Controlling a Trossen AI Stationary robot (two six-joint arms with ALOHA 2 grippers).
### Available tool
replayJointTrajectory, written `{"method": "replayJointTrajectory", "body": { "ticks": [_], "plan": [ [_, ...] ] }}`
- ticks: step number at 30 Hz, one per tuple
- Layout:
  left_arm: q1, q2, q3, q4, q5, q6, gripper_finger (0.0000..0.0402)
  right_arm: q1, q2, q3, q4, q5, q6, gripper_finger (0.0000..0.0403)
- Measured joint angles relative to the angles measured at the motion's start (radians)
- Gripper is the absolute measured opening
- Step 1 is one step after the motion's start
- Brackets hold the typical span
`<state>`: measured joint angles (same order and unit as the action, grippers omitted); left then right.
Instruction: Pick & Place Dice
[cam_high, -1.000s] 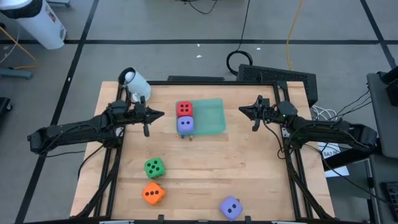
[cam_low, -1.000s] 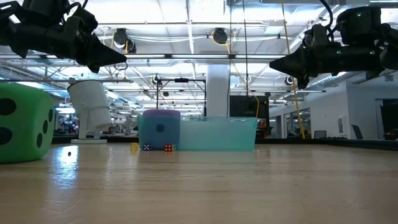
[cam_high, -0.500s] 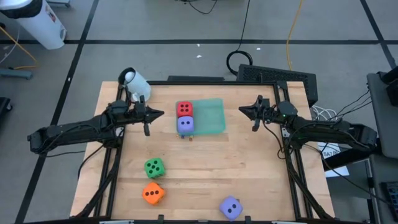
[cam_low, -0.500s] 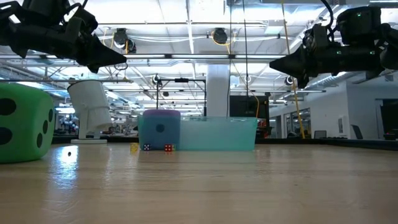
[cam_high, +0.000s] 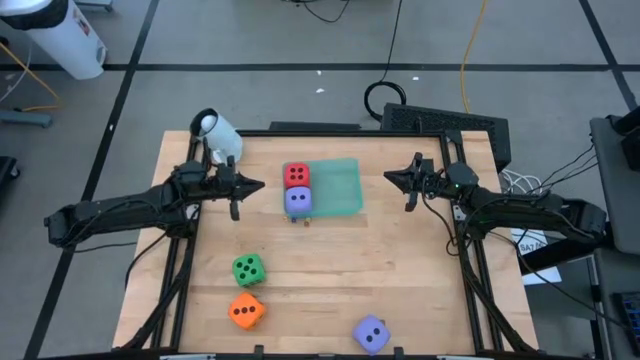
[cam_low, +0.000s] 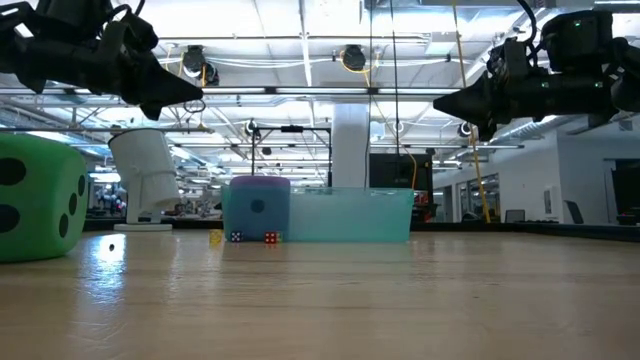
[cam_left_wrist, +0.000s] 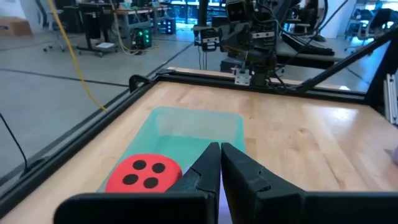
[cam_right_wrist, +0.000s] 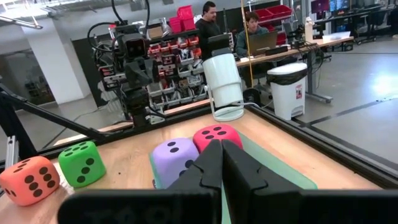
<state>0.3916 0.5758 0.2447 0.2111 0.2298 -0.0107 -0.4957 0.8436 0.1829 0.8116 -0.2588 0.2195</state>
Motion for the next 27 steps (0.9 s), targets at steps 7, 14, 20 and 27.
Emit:
{"method": "replayJointTrajectory", "body": {
  "ticks": [7, 14, 20, 27],
  "plan": [
    [-0.060, 0.000, 0.041, -0.009, -0.081, -0.012, 0.0005, 0.000, 0.000, 0.000, 0.006, -0.002, -0.034, 0.0000],
    [-0.231, 0.001, 0.203, -0.209, -0.397, -0.028, 0.0004, 0.000, 0.000, 0.000, 0.138, -0.004, -0.079, 0.0000],
    [-0.341, 0.006, 0.238, -0.217, -0.446, 0.003, 0.0006, 0.000, 0.000, 0.000, 0.149, -0.008, 0.024, 0.0000],
    [-0.377, 0.038, 0.238, -0.231, -0.470, -0.026, 0.0014, 0.043, 0.000, 0.000, 0.072, -0.111, 0.023, 0.0000]
  ]
}}
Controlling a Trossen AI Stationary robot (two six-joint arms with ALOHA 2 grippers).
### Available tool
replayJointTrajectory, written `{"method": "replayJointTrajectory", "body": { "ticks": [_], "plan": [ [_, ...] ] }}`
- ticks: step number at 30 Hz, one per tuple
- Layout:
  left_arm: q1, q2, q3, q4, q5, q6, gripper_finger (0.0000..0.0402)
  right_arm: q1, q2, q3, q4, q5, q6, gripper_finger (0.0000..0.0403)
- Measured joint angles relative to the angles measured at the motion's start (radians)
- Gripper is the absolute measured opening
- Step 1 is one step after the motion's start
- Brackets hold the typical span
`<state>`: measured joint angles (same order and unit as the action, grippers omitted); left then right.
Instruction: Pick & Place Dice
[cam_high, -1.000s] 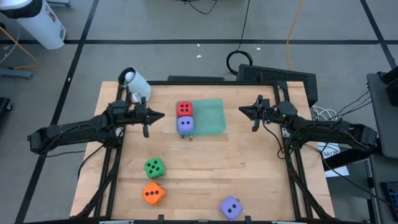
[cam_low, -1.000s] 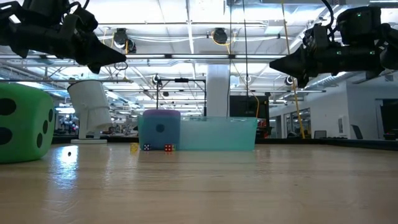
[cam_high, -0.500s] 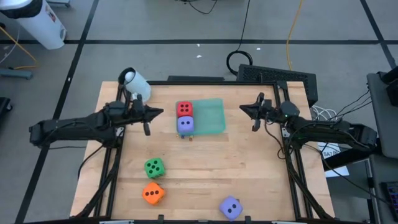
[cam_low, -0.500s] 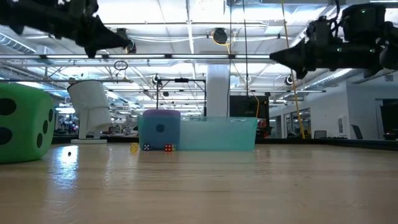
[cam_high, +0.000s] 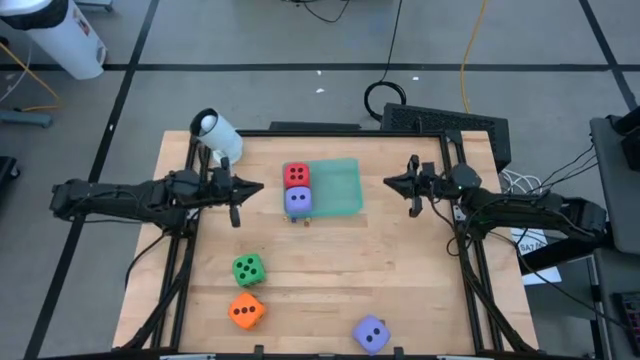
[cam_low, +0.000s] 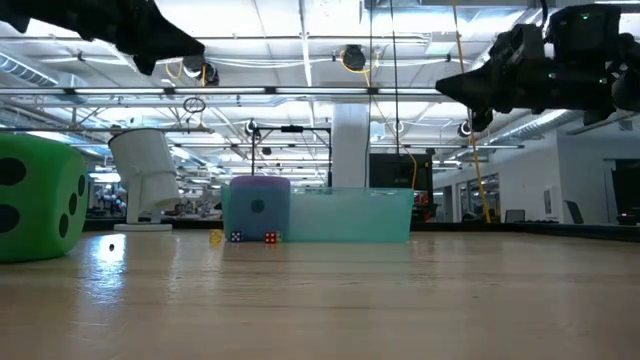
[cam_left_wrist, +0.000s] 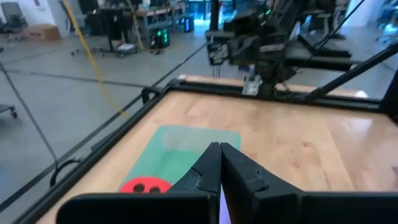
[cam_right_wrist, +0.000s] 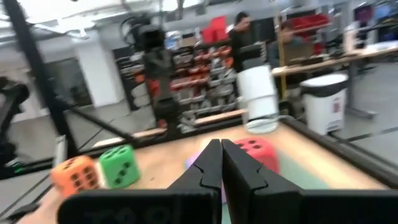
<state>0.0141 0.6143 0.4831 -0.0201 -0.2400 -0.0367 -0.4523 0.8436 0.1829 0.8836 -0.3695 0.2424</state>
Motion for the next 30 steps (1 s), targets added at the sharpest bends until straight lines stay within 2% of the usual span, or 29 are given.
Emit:
{"method": "replayJointTrajectory", "body": {
  "ticks": [3, 6, 13, 15, 19, 22, 25, 30],
  "plan": [
    [0.000, 0.036, 0.000, -0.012, -0.020, -0.018, 0.0013, 0.061, 0.000, 0.026, -0.038, 0.000, -0.025, 0.0000],
    [0.000, 0.082, -0.006, -0.017, -0.038, -0.019, 0.0007, 0.139, -0.001, 0.110, -0.210, 0.034, -0.074, 0.0000],
    [0.000, 0.127, -0.007, -0.014, -0.041, 0.029, 0.0014, 0.347, 0.017, 0.413, -0.920, 0.402, -0.207, 0.0000],
    [0.000, 0.126, -0.007, -0.012, -0.041, 0.028, 0.0019, 0.410, 0.037, 0.498, -1.092, 0.460, -0.198, 0.0000],
    [0.000, 0.126, -0.007, -0.012, -0.042, 0.020, 0.0015, 0.551, 0.094, 0.631, -1.320, 0.537, -0.149, 0.0000],
    [0.000, 0.126, -0.007, -0.013, -0.041, 0.016, 0.0007, 0.660, 0.155, 0.692, -1.394, 0.553, -0.119, 0.0001],
    [0.000, 0.126, -0.007, -0.014, -0.041, 0.014, 0.0003, 0.754, 0.212, 0.727, -1.387, 0.554, -0.087, 0.0017],
    [0.000, 0.128, -0.007, -0.014, -0.041, -0.021, 0.0016, 0.870, 0.303, 0.773, -1.384, 0.529, 0.005, 0.0090]
  ]
}}
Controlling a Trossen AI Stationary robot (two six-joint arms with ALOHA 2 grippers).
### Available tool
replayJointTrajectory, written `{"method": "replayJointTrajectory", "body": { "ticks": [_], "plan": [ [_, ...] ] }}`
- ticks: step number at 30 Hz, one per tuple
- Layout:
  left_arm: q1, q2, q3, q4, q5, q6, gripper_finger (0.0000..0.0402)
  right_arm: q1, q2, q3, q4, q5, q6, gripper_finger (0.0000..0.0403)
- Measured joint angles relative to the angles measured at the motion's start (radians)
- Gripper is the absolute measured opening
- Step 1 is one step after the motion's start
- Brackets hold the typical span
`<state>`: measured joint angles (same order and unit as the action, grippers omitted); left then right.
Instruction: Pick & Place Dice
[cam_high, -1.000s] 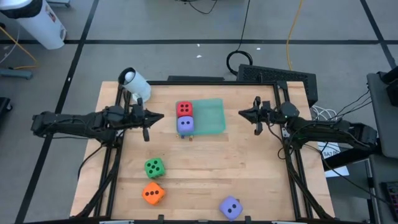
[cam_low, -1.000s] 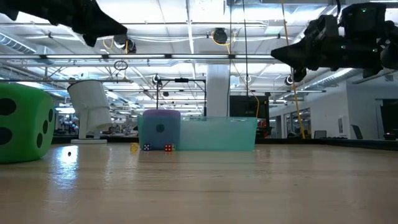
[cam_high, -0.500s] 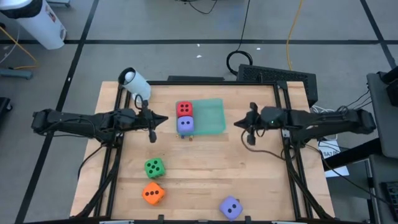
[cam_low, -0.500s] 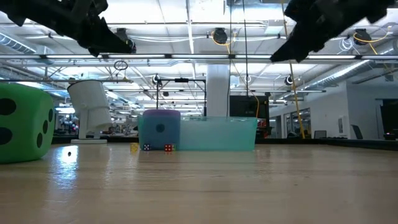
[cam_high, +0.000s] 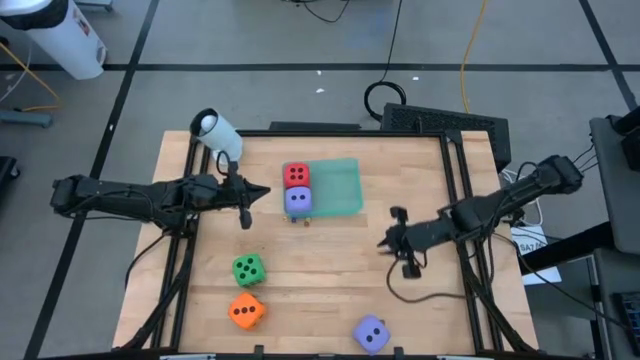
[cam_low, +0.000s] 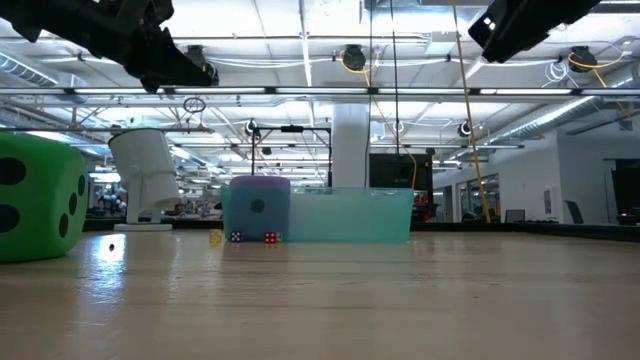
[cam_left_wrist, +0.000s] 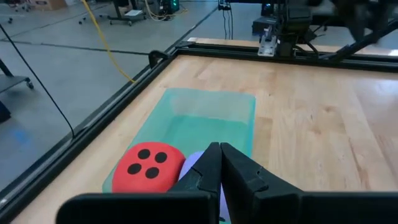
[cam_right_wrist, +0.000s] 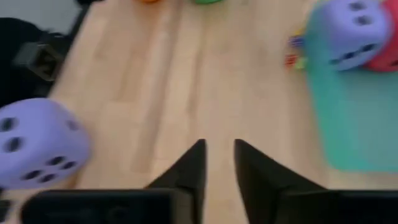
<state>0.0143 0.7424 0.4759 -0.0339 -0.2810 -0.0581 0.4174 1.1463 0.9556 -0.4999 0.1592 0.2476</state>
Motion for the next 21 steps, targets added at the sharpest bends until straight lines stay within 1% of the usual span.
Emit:
{"method": "replayJointTrajectory", "body": {
  "ticks": [3, 8, 10, 13, 15, 17, 19, 21],
  "plan": [
    [0.000, 0.007, -0.001, -0.002, 0.001, -0.033, 0.0024, 0.058, 0.047, 0.003, 0.035, -0.054, 0.051, 0.0156],
    [0.000, 0.018, -0.001, 0.003, 0.001, -0.088, 0.0025, 0.148, 0.132, 0.003, 0.149, -0.063, 0.144, 0.0280],
    [-0.002, 0.034, -0.001, -0.004, 0.006, -0.125, 0.0025, 0.181, 0.162, 0.003, 0.223, -0.086, 0.173, 0.0327],
    [-0.022, 0.070, -0.012, 0.013, 0.046, -0.176, 0.0026, 0.234, 0.186, 0.002, 0.309, -0.086, 0.202, 0.0383],
    [-0.046, 0.104, -0.028, 0.036, 0.057, -0.197, 0.0026, 0.270, 0.195, 0.002, 0.362, -0.085, 0.201, 0.0393],
    [-0.072, 0.141, -0.041, 0.094, 0.054, -0.218, 0.0026, 0.312, 0.203, 0.002, 0.398, -0.072, 0.180, 0.0388],
    [-0.095, 0.175, -0.047, 0.156, 0.052, -0.242, 0.0026, 0.352, 0.215, 0.002, 0.435, -0.023, 0.151, 0.0385],
    [-0.117, 0.209, -0.047, 0.219, 0.063, -0.265, 0.0026, 0.388, 0.229, 0.002, 0.435, 0.034, 0.127, 0.0386]
  ]
}}
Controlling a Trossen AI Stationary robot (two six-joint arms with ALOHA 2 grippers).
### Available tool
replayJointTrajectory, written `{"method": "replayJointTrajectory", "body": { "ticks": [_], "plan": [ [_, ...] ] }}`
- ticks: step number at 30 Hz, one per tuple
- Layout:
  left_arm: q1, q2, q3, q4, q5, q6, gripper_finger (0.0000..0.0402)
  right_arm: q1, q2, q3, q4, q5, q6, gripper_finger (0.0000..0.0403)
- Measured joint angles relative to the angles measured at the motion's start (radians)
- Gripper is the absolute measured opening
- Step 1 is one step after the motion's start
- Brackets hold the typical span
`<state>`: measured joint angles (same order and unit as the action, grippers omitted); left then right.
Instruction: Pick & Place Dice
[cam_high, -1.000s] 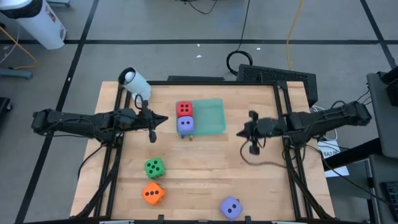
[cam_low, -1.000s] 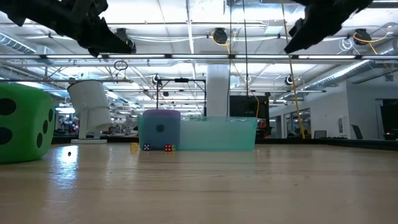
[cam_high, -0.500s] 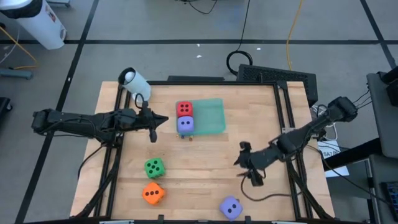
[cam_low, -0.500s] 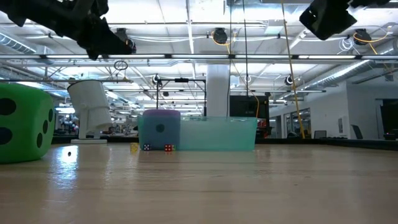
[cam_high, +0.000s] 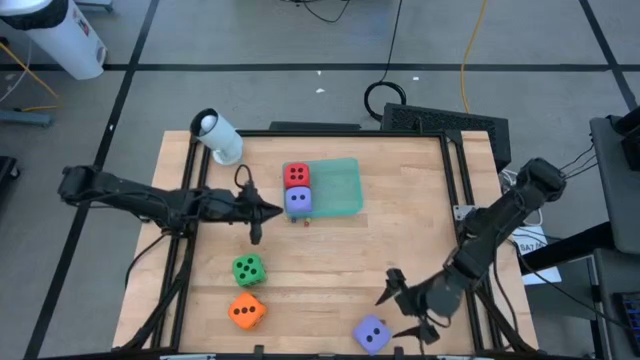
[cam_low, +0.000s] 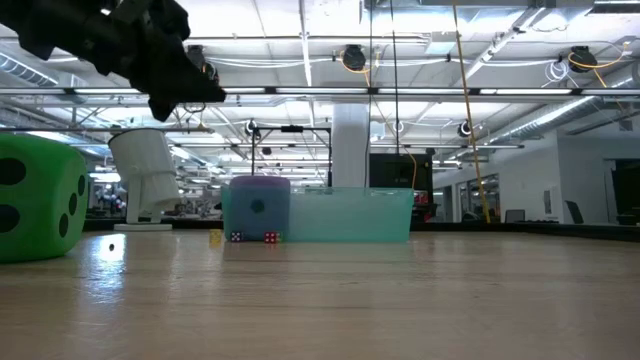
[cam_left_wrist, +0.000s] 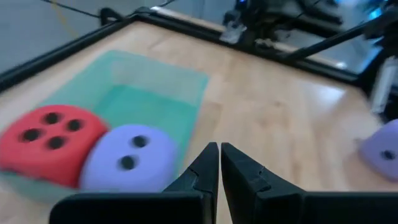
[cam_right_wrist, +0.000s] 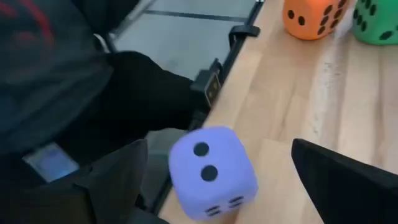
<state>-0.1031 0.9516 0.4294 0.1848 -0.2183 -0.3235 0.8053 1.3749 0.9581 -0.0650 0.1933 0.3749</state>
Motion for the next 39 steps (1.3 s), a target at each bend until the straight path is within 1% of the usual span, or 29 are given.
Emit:
{"method": "replayJointTrajectory", "body": {
  "ticks": [4, 6, 9, 11, 12, 14, 16, 17, 20, 21, 22, 27, 29, 30, 33, 37, 39],
  "plan": [
    [-0.039, 0.066, 0.000, 0.136, 0.008, 0.016, 0.0026, 0.060, 0.046, -0.001, 0.016, 0.093, -0.038, 0.0393],
    [-0.048, 0.081, 0.000, 0.168, 0.008, 0.025, 0.0026, 0.083, 0.076, -0.001, 0.067, 0.096, -0.065, 0.0391],
    [-0.057, 0.092, 0.000, 0.194, 0.008, 0.017, 0.0026, 0.115, 0.115, -0.001, 0.164, 0.096, -0.128, 0.0375],
    [-0.065, 0.101, 0.000, 0.180, 0.008, 0.002, 0.0026, 0.128, 0.132, -0.001, 0.232, 0.111, -0.172, 0.0352],
    [-0.072, 0.105, 0.000, 0.177, 0.008, -0.004, 0.0026, 0.136, 0.136, -0.001, 0.257, 0.120, -0.181, 0.0334],
    [-0.087, 0.114, 0.000, 0.178, 0.007, -0.013, 0.0026, 0.142, 0.146, -0.001, 0.298, 0.119, -0.187, 0.0284],
    [-0.102, 0.117, 0.000, 0.176, 0.000, -0.012, 0.0026, 0.143, 0.151, -0.001, 0.291, 0.115, -0.159, 0.0214],
    [-0.110, 0.117, 0.000, 0.177, -0.014, -0.012, 0.0026, 0.142, 0.156, -0.001, 0.293, 0.094, -0.130, 0.0176],
    [-0.125, 0.117, 0.000, 0.183, -0.077, -0.028, 0.0026, 0.130, 0.175, -0.004, 0.306, -0.015, -0.070, 0.0054],
    [-0.128, 0.117, 0.000, 0.183, -0.094, -0.032, 0.0026, 0.122, 0.188, -0.004, 0.328, -0.058, -0.060, 0.0028],
    [-0.130, 0.117, 0.000, 0.184, -0.105, -0.038, 0.0026, 0.115, 0.204, -0.006, 0.354, -0.101, -0.046, 0.0017],
    [-0.138, 0.116, 0.000, 0.187, -0.114, -0.038, 0.0026, 0.067, 0.317, -0.008, 0.492, -0.328, 0.074, 0.0024],
    [-0.138, 0.116, 0.000, 0.187, -0.114, -0.038, 0.0026, 0.048, 0.368, -0.008, 0.494, -0.378, 0.105, 0.0018],
    [-0.138, 0.116, 0.000, 0.187, -0.115, -0.038, 0.0026, 0.037, 0.391, -0.008, 0.490, -0.387, 0.112, 0.0012],
    [-0.138, 0.116, 0.000, 0.187, -0.121, -0.034, 0.0026, -0.003, 0.429, -0.009, 0.442, -0.394, 0.110, 0.0002],
    [-0.138, 0.116, 0.000, 0.187, -0.124, -0.030, 0.0026, -0.063, 0.430, -0.005, 0.334, -0.298, 0.077, 0.0005],
    [-0.138, 0.116, 0.000, 0.187, -0.124, -0.030, 0.0026, -0.090, 0.428, -0.005, 0.312, -0.247, 0.044, 0.0002]
  ]
}}
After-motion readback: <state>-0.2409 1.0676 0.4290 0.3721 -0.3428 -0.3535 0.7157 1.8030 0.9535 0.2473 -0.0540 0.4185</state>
